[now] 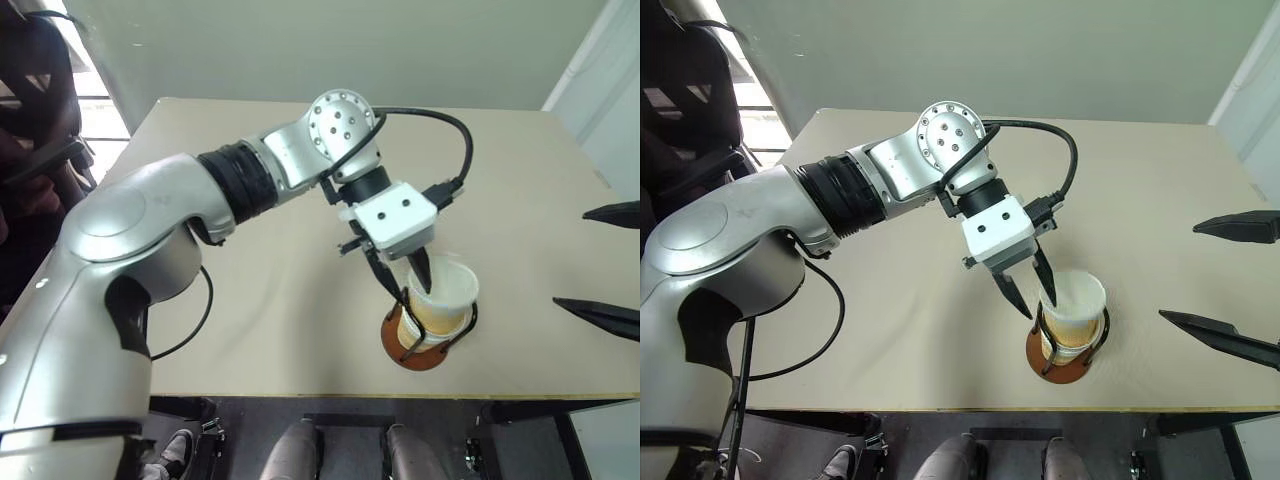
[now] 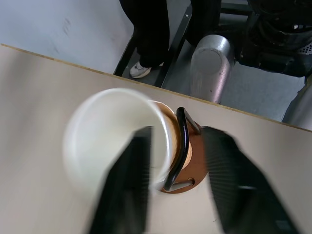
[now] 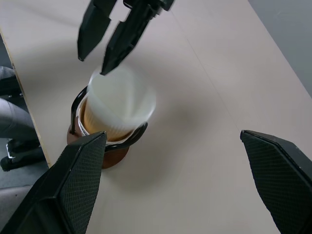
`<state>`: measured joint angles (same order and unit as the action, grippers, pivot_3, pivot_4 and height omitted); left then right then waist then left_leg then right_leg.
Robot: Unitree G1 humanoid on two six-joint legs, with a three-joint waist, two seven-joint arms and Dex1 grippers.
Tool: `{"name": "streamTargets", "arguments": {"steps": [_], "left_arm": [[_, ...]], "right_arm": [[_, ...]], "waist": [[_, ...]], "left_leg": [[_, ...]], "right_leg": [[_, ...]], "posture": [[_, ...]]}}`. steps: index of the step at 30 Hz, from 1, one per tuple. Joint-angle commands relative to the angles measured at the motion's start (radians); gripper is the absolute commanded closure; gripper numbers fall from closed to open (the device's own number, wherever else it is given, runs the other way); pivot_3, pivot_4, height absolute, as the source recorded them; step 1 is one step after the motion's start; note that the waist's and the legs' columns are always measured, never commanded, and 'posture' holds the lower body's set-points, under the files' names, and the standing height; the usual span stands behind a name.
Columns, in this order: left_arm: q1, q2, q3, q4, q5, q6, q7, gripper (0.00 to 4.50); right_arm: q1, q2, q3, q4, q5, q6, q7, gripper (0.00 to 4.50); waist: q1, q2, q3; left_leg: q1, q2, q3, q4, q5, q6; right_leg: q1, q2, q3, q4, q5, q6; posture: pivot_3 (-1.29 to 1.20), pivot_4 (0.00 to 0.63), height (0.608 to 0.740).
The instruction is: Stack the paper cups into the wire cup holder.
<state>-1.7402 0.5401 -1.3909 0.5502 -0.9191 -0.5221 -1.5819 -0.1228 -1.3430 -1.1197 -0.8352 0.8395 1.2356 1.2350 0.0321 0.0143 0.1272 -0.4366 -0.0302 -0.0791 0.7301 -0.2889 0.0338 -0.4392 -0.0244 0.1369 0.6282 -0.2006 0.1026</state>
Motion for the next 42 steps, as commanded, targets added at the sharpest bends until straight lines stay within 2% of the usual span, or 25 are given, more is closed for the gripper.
{"name": "streamTargets", "arguments": {"steps": [1,4,8,12,14,17,24,27,29,32,37,42], "left_arm": [[-0.004,0.001,0.015,0.0,-0.011,-0.001,-0.033,1.29],[0.001,-0.006,0.028,0.014,-0.004,0.0,-0.033,0.12],[0.015,-0.046,0.125,0.092,0.009,0.035,-0.033,0.05],[0.034,-0.037,0.238,0.166,0.036,0.096,-0.033,0.05],[0.064,0.01,0.32,0.193,0.044,0.149,-0.033,0.05],[0.132,0.137,0.427,0.198,0.071,0.243,-0.033,0.05],[0.364,0.41,0.701,0.043,0.151,0.484,-0.033,0.05],[0.524,0.511,0.848,-0.104,0.161,0.599,-0.012,0.05],[0.683,0.608,0.953,-0.25,0.131,0.701,0.046,0.05],[0.874,0.691,1.105,-0.406,0.102,0.818,0.119,0.05],[1.097,0.754,1.335,-0.509,0.092,0.92,0.179,0.05],[1.263,0.752,1.52,-0.602,0.111,0.988,0.237,0.05]], "right_arm": [[-0.004,-0.009,-0.026,0.01,0.002,-0.011,-0.008,0.0],[-0.004,-0.008,-0.023,0.01,0.002,-0.015,-0.009,0.0],[-0.004,-0.003,0.002,0.024,0.0,-0.043,-0.012,0.0],[-0.001,0.001,0.074,0.071,-0.018,-0.126,-0.013,0.0],[0.011,0.007,0.128,0.112,-0.04,-0.187,0.001,0.0],[0.069,0.018,0.205,0.191,-0.097,-0.296,0.067,0.0],[0.134,-0.007,0.386,0.537,-0.282,-0.615,0.217,0.0],[0.089,-0.018,0.469,0.636,-0.296,-0.71,0.255,0.0],[0.016,-0.026,0.562,0.692,-0.29,-0.762,0.275,0.0],[-0.095,-0.03,0.684,0.771,-0.3,-0.819,0.306,0.0],[-0.294,-0.014,0.868,0.892,-0.344,-0.889,0.362,0.0],[-0.451,0.009,1.032,0.981,-0.368,-0.936,0.379,0.0]], "waist": [[0.0,0.0,0.0],[0.0,0.0,0.0],[0.0,0.0,0.0],[-0.002,0.0,0.0],[-0.003,0.0,0.0],[-0.01,0.002,-0.001],[-0.012,0.003,-0.002],[-0.012,0.003,-0.002],[-0.014,0.003,-0.002],[-0.024,0.003,-0.002],[-0.028,0.003,-0.002],[-0.035,0.003,-0.002]], "left_leg": [[0.0,0.0,0.0,0.0,0.0,0.0],[0.0,0.0,0.0,0.0,0.0,0.0],[0.0,0.0,0.0,0.0,0.0,0.0],[0.0,0.0,0.0,0.0,0.0,0.0],[0.0,0.0,0.0,0.0,0.0,0.0],[0.001,0.0,0.0,-0.001,0.001,-0.001],[0.001,0.001,0.001,-0.003,0.003,-0.005],[0.001,0.0,0.001,-0.004,0.003,-0.005],[0.001,0.0,0.001,-0.004,0.004,-0.006],[0.002,0.0,0.001,-0.007,0.006,-0.008],[0.005,0.0,0.0,-0.012,0.013,-0.012],[0.016,0.0,0.0,-0.017,0.014,-0.011]], "right_leg": [[0.0,0.0,-0.001,0.0,0.0,0.0],[0.0,0.0,-0.001,0.0,0.0,0.0],[0.0,0.0,-0.001,0.0,0.0,0.0],[0.0,0.0,0.0,0.0,0.0,0.001],[0.0,0.001,-0.001,0.0,0.0,0.001],[-0.001,0.002,-0.002,0.0,0.0,0.001],[-0.003,0.003,-0.005,-0.001,0.0,0.002],[-0.003,0.002,-0.005,-0.002,0.0,0.001],[-0.004,0.003,-0.005,-0.001,0.0,0.0],[-0.004,0.003,-0.005,0.0,-0.001,0.0],[-0.004,0.003,-0.002,0.001,-0.002,-0.013],[0.002,0.003,0.001,0.005,-0.002,-0.018]], "posture": [[0.0,0.15,0.74],[0.0,0.15,0.74],[0.0,0.15,0.74],[0.0,0.15,0.74],[0.0,0.15,0.74],[0.0,0.15,0.74],[0.0,0.15,0.74],[0.0,0.15,0.74],[0.0,0.15,0.74],[0.0,0.15,0.74],[0.0,0.15,0.74],[0.0,0.15,0.74]]}}
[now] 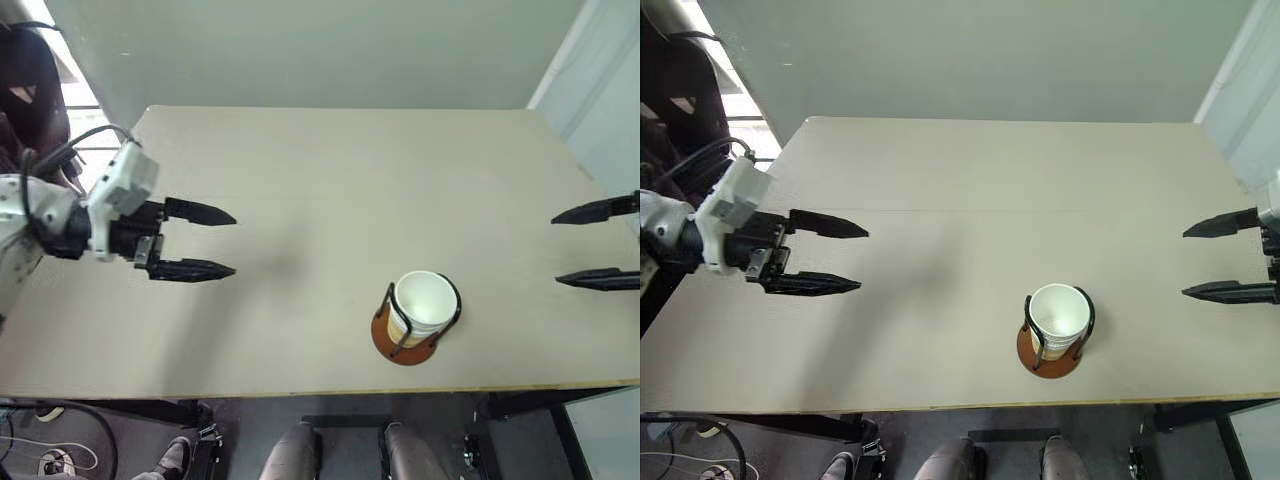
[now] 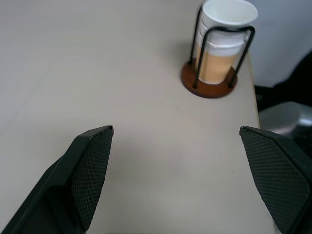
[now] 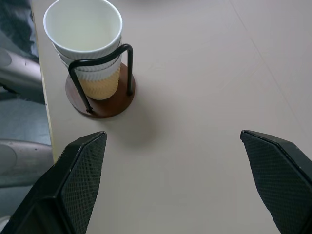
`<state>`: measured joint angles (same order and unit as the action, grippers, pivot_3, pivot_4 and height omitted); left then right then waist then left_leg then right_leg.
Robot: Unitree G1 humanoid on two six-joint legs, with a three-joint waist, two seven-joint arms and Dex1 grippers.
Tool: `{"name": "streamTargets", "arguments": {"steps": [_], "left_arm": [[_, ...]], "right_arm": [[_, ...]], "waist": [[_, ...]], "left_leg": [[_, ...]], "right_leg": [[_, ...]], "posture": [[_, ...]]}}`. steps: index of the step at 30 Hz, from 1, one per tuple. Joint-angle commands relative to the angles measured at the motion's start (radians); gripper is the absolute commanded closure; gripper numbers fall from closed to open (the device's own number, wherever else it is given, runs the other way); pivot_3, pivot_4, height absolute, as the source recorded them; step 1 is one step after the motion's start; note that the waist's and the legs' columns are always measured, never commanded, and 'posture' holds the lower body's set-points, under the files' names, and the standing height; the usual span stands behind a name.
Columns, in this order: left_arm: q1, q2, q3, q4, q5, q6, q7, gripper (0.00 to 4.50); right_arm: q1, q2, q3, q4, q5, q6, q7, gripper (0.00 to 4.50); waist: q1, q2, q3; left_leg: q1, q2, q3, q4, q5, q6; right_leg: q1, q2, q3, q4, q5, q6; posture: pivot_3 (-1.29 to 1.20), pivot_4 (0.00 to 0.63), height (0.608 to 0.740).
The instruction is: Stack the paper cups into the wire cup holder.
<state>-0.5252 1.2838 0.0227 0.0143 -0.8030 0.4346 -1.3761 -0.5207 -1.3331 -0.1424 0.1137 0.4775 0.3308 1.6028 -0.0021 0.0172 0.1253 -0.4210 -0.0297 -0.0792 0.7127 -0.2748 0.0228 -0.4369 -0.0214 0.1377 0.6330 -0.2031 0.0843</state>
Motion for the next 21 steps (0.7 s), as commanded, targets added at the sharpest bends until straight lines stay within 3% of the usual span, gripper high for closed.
{"name": "streamTargets", "arguments": {"steps": [1,12,21], "left_arm": [[0.08,0.004,0.138,-0.088,-0.004,0.043,0.041,0.05],[0.295,-0.034,0.369,-0.244,0.005,0.149,0.098,0.05],[0.338,-0.05,0.426,-0.284,0.019,0.189,0.116,0.05]], "right_arm": [[-0.074,0.002,0.079,0.046,-0.008,-0.039,0.012,0.0],[-0.267,0.054,0.289,0.164,-0.032,-0.098,0.012,0.0],[-0.351,0.112,0.352,0.236,-0.06,-0.127,0.012,0.0]], "waist": [[-0.004,0.0,0.0],[-0.013,0.0,0.0],[-0.017,0.0,0.0]], "left_leg": [[0.0,0.0,0.0,-0.001,-0.001,0.002],[0.003,0.005,-0.001,-0.013,0.004,-0.001],[0.003,0.007,-0.002,-0.014,0.005,-0.002]], "right_leg": [[0.0,0.0,0.0,0.001,0.0,-0.001],[-0.008,0.002,-0.001,0.011,0.003,-0.014],[-0.01,0.005,-0.001,0.012,0.005,-0.019]], "posture": [[0.0,0.15,0.74],[0.0,0.15,0.74],[0.0,0.15,0.74]]}}
